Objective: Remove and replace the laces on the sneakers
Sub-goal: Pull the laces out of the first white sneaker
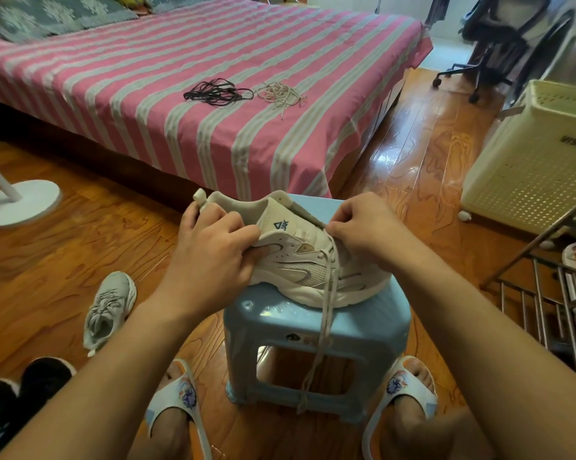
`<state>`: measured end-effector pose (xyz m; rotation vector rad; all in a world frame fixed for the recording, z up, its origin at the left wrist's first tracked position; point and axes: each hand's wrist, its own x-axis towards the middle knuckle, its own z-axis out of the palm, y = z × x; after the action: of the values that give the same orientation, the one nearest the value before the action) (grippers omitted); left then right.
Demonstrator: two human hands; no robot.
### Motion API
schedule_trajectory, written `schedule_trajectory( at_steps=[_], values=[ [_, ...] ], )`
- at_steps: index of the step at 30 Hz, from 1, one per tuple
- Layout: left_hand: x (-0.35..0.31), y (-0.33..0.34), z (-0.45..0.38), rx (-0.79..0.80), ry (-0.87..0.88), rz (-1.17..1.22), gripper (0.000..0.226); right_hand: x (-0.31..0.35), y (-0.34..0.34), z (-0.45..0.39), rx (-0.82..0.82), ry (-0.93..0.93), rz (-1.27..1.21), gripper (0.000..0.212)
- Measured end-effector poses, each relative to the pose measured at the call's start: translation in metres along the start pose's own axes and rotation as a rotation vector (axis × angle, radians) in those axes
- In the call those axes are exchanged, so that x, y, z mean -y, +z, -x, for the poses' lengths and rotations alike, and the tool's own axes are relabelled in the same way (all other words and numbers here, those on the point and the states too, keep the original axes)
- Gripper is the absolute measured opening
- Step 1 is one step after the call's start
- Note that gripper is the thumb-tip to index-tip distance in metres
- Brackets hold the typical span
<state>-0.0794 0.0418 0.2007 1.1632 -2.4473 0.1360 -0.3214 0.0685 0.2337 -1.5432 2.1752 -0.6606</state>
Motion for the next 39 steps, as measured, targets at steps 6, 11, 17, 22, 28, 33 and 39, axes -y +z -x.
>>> schedule_trajectory(
  at_steps=[6, 11, 17, 22, 28, 33, 39],
  values=[
    [-0.001, 0.0, -0.001, 0.007, -0.016, -0.029, 0.024, -0.021, -0.018, 0.02, 0.271, 0.107, -0.67, 0.016],
    [0.0, 0.0, -0.003, 0.01, 0.004, -0.008, 0.026, -0.025, -0.03, 0.017, 0.268, 0.221, -0.892, 0.021],
    [0.001, 0.0, -0.002, 0.005, 0.012, 0.004, 0.027, -0.005, -0.002, 0.007, 0.116, -0.119, -0.171, 0.014],
    [0.001, 0.001, -0.001, 0.006, 0.01, 0.006, 0.02, -0.02, -0.023, 0.003, 0.125, 0.192, 0.029, 0.016],
    [0.003, 0.001, -0.002, 0.02, 0.032, 0.015, 0.018, -0.024, -0.033, -0.001, -0.098, -0.033, 0.09, 0.023],
    [0.004, 0.001, -0.002, 0.022, 0.046, 0.022, 0.025, -0.009, -0.012, -0.006, 0.189, -0.277, 0.052, 0.013],
    [0.006, 0.001, -0.002, 0.024, 0.053, 0.04, 0.021, -0.077, -0.053, -0.024, -0.251, 0.271, 0.209, 0.02]
  ],
)
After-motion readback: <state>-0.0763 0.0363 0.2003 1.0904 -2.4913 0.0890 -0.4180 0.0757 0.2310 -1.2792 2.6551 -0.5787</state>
